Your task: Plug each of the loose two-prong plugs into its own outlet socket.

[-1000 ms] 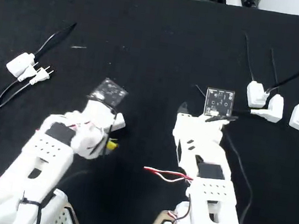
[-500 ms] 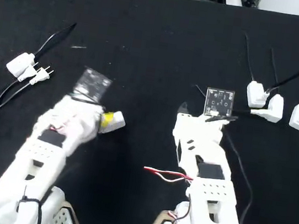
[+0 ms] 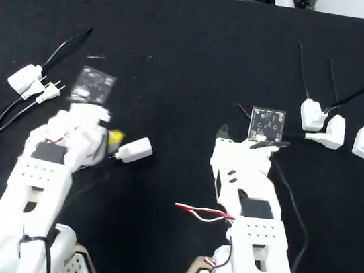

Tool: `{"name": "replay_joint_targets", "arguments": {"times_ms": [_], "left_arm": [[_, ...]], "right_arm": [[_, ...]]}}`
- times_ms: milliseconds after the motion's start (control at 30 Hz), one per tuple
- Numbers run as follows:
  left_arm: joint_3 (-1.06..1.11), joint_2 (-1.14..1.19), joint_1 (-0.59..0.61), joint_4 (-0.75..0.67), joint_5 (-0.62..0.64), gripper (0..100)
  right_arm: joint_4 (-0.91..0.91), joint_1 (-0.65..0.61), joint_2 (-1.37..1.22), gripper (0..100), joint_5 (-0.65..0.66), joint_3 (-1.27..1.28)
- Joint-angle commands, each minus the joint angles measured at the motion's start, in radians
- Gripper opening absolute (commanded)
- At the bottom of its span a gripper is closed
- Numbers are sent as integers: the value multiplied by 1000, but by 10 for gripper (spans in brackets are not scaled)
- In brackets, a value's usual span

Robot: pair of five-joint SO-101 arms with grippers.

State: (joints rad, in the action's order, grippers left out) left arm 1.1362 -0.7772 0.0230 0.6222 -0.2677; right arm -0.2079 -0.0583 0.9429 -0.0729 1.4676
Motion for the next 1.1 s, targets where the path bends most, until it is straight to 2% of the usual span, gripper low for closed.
{"name": "replay_joint_targets", "arguments": {"times_ms": [0, 200, 333, 500, 700, 1067], "left_arm": [[-102, -8, -176, 184, -15, 279], [-13, -6, -280, 25, -15, 278], [2, 55, -272, -29, -14, 278], [-51, 244, -220, -100, -14, 278], [-208, 382, -160, -100, -9, 278], [-305, 394, -154, -106, -6, 278]], "right_arm": [[28, -15, 25, 265, 2, -33], [28, -15, 25, 265, 2, -33], [28, -15, 25, 265, 2, -33], [28, -15, 25, 265, 2, -33], [28, -15, 25, 265, 2, -33], [28, -15, 28, 265, 2, -33]]}}
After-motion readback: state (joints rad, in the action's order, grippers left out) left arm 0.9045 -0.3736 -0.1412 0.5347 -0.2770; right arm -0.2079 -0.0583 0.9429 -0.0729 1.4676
